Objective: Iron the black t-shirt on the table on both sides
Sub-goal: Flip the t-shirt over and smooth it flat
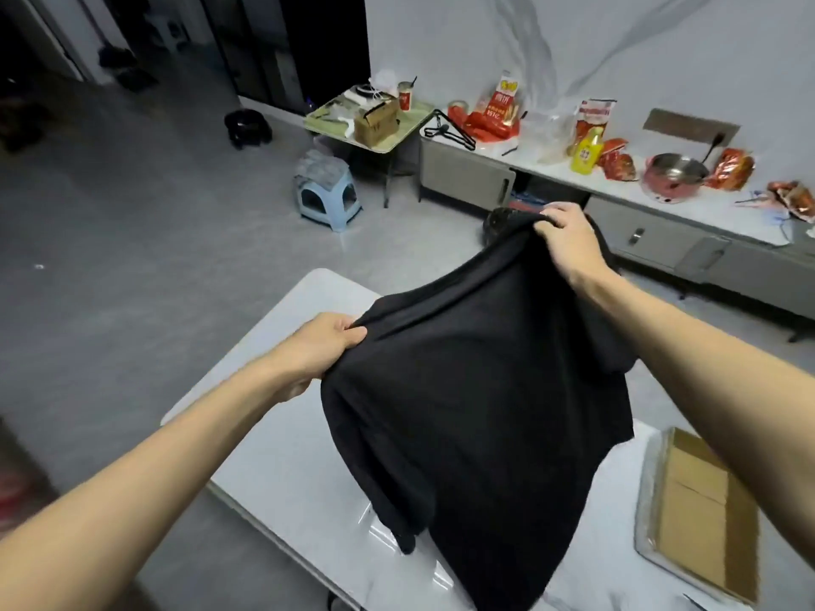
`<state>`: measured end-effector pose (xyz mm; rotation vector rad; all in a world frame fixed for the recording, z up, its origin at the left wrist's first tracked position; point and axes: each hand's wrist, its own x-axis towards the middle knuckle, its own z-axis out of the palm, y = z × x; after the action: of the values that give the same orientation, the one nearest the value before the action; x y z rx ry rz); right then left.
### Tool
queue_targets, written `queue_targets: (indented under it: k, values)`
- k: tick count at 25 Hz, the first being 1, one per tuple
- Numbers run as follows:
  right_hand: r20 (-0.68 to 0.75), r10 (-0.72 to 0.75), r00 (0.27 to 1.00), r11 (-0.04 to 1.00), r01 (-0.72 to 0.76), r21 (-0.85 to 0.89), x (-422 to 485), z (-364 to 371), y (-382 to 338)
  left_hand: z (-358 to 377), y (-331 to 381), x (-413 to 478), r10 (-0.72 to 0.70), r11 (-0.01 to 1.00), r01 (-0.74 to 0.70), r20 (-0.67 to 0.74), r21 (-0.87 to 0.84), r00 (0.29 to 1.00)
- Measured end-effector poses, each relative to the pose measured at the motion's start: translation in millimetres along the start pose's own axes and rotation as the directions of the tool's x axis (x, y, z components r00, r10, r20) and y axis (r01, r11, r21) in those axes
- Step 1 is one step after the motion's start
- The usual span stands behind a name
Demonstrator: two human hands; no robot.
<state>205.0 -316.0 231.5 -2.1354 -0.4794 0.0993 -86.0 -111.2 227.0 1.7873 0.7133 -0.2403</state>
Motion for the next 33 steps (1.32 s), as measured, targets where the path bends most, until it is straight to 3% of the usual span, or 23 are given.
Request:
queue_targets:
  k: [5, 8, 10, 12, 14, 15, 17, 18, 20, 22, 23, 25, 27, 29, 31, 33]
  values:
    - [0.279, 0.179, 0.944, 0.955, -0.098, -0.281, 17.7, 262.3, 157.6, -5.4, -224.6, 141.9, -0.331, 0.944, 0.331, 0.089, 0.012, 0.94]
    - [0.426, 0.21, 0.88, 0.928, -0.042, -0.37, -3.2, 408.2, 233.8, -9.1, -354.4, 213.0, -0.512, 0.859, 0.509, 0.044, 0.053, 0.858]
    - [0.551, 0.194, 0.811, 0.931, 0.025, -0.364, -32.7, 479.7, 260.0, -14.0, -416.9, 240.8, -0.601, 0.787, 0.593, -0.004, 0.171, 0.799]
    - [0.641, 0.085, 0.763, 0.939, 0.155, -0.308, -61.6, 514.1, 263.4, -21.4, -442.4, 249.5, -0.594, 0.7, 0.564, -0.081, 0.438, 0.8]
    - [0.595, -0.037, 0.803, 0.94, 0.23, -0.252, -70.9, 510.9, 267.7, -19.3, -437.1, 253.9, -0.472, 0.632, 0.469, -0.174, 0.617, 0.864]
    - [0.511, -0.072, 0.857, 0.938, 0.232, -0.257, -66.4, 498.9, 271.3, -13.7, -429.7, 265.0, -0.368, 0.656, 0.412, -0.208, 0.633, 0.906]
    - [0.25, -0.035, 0.968, 0.918, 0.13, -0.375, -46.5, 464.7, 290.4, 6.0, -400.9, 300.3, -0.142, 0.804, 0.264, -0.259, 0.532, 0.955]
    - [0.112, 0.06, 0.992, 0.892, -0.003, -0.451, -31.4, 446.8, 308.5, 17.7, -384.7, 323.6, -0.054, 0.857, 0.172, -0.248, 0.486, 0.967]
    - [-0.073, 0.356, 0.932, 0.79, -0.342, -0.509, 2.7, 416.3, 352.6, 43.1, -361.9, 377.7, 0.041, 0.882, 0.046, -0.173, 0.47, 0.984]
    - [-0.023, 0.588, 0.809, 0.734, -0.545, -0.406, 22.8, 400.4, 387.5, 61.3, -350.1, 427.0, 0.035, 0.867, 0.04, -0.14, 0.497, 0.989]
    - [0.035, 0.621, 0.783, 0.742, -0.573, -0.349, 24.9, 398.5, 394.5, 65.1, -347.9, 445.3, 0.02, 0.841, 0.067, -0.154, 0.537, 0.988]
    - [0.041, 0.563, 0.825, 0.783, -0.517, -0.346, 28.0, 399.2, 399.5, 66.1, -347.0, 468.9, 0.038, 0.744, 0.084, -0.167, 0.663, 0.985]
    - [-0.065, 0.372, 0.926, 0.863, -0.371, -0.343, 43.9, 397.8, 385.8, 63.8, -348.3, 474.9, 0.093, 0.685, 0.034, -0.133, 0.728, 0.987]
    - [-0.152, 0.184, 0.971, 0.957, -0.212, -0.198, 73.8, 392.4, 366.2, 65.2, -349.4, 475.2, 0.13, 0.749, 0.025, -0.183, 0.663, 0.974]
    - [-0.137, 0.146, 0.98, 0.982, -0.16, -0.098, 88.4, 380.8, 364.1, 71.1, -341.1, 474.5, 0.142, 0.81, 0.079, -0.324, 0.581, 0.935]
    - [-0.136, 0.16, 0.978, 0.945, -0.192, -0.264, 57.9, 359.3, 384.7, 83.6, -327.4, 471.3, 0.31, 0.755, -0.004, -0.352, 0.656, 0.883]
